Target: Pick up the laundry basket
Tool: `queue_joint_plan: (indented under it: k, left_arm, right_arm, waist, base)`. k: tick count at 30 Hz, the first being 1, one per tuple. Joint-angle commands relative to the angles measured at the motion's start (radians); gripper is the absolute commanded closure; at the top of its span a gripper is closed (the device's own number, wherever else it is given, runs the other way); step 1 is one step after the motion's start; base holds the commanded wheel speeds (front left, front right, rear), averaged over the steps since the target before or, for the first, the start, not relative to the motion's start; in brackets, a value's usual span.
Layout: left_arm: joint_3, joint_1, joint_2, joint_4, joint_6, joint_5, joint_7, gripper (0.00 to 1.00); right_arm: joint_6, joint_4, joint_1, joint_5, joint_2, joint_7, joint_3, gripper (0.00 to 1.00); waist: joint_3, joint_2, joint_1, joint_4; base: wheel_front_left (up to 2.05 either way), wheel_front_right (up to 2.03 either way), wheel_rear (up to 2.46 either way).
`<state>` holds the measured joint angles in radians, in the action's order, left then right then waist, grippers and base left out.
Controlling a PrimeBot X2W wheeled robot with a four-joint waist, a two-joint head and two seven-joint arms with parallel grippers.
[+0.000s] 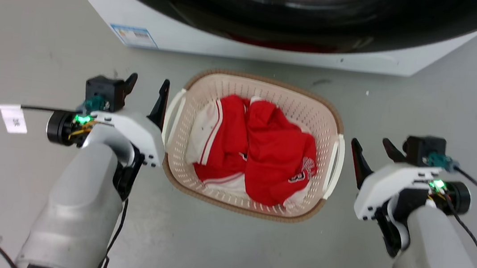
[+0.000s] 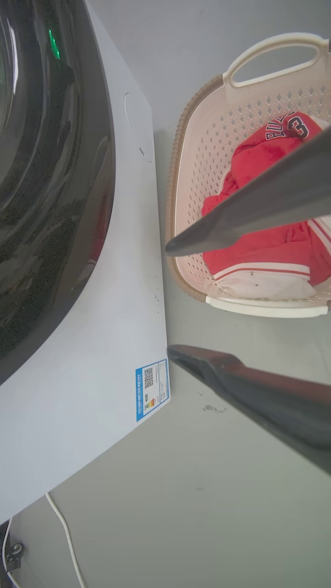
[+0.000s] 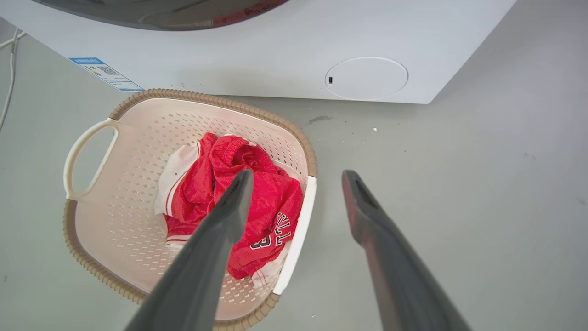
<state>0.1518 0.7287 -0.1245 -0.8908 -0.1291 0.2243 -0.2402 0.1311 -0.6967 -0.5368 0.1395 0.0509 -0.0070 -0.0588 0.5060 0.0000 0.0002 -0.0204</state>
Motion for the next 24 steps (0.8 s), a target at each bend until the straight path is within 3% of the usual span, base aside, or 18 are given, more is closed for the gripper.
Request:
queue_joint_plan:
  k: [1, 11, 24]
  left_arm:
    - [0.019, 0.034, -0.004, -0.023, -0.002, 0.015, 0.004, 0.00]
    - [0.185, 0.176, -0.056, -0.172, -0.001, 0.170, 0.082, 0.00]
    - [0.359, 0.268, -0.110, -0.224, -0.001, 0.326, 0.164, 0.00]
  right_arm:
    - [-0.001, -0.034, -0.043, 0.011, -0.001, 0.002, -0.012, 0.00]
    - [-0.001, -0.280, -0.234, 0.146, -0.001, 0.034, -0.151, 0.00]
    - [-0.001, -0.431, -0.380, 0.325, -0.001, 0.033, -0.323, 0.00]
  waist:
    - [0.064, 0.0000, -0.0002, -0.011]
    - [0.181, 0.0000, -0.0002, -0.029]
    - [0.297, 0.0000, -0.0002, -0.041]
  base:
    - [0.00, 0.00, 0.00]
    - [0.00, 0.00, 0.00]
    - [0.00, 0.00, 0.00]
